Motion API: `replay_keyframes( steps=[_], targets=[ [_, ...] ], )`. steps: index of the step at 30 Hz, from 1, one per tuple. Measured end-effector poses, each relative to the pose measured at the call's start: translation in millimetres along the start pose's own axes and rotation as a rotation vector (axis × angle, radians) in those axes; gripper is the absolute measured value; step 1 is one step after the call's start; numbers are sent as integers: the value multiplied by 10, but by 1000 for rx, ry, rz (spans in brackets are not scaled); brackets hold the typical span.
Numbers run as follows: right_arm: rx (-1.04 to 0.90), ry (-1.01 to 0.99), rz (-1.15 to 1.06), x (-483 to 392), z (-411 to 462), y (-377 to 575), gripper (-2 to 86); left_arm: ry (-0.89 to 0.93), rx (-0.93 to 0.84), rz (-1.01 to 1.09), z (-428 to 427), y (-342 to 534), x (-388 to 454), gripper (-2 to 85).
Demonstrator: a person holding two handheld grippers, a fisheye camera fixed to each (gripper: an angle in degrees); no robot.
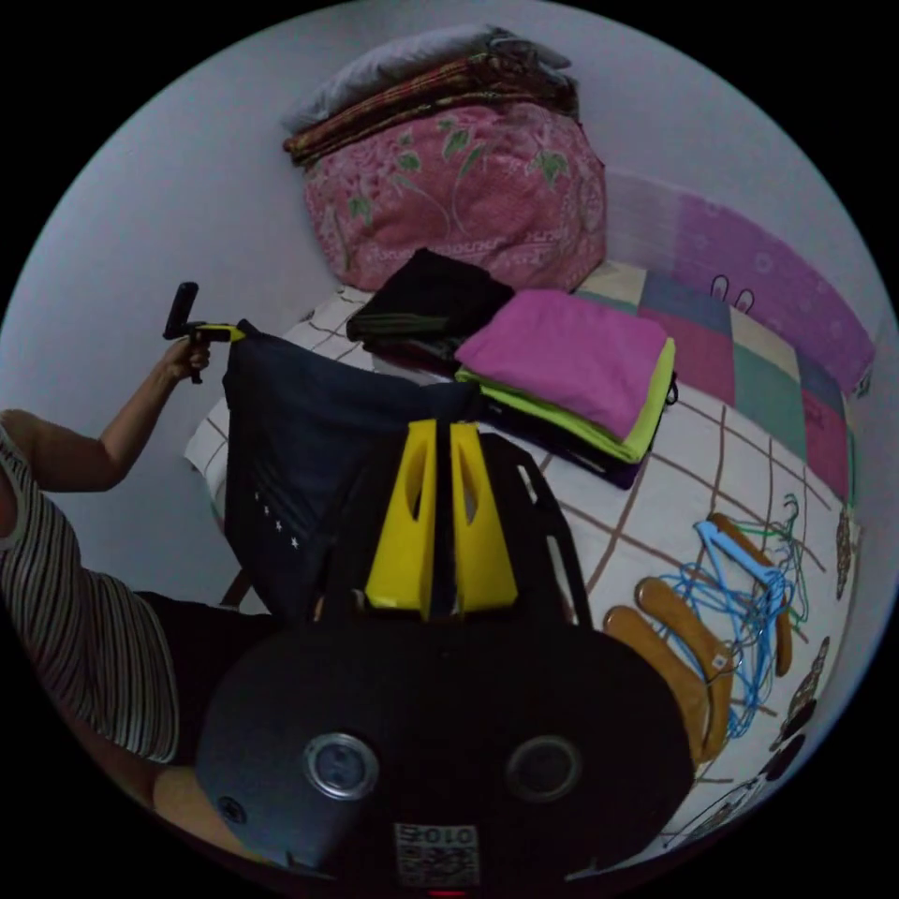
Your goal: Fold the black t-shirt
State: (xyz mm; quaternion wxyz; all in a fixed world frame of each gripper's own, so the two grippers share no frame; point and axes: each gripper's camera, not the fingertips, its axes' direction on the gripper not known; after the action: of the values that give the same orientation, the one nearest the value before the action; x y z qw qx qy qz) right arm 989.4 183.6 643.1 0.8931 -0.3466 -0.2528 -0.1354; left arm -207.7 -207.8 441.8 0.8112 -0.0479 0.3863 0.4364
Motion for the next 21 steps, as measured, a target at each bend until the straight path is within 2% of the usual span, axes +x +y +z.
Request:
replay_keyframes(
  steps=[4,6,13,21],
  targets=[
    [-18,74,-47,38,68,-256,23,-56,-48,34,78,-345,-72,7],
    [-46,77,-29,90,199,-316,24,-18,-68,16,248,-476,-186,7],
    [-124,134,-35,76,766,-242,23,-108,-142,-24,755,-461,-291,8],
    [-64,87,-25,-215,909,380,25,-96,-8,8,891,171,79,8]
  ],
)
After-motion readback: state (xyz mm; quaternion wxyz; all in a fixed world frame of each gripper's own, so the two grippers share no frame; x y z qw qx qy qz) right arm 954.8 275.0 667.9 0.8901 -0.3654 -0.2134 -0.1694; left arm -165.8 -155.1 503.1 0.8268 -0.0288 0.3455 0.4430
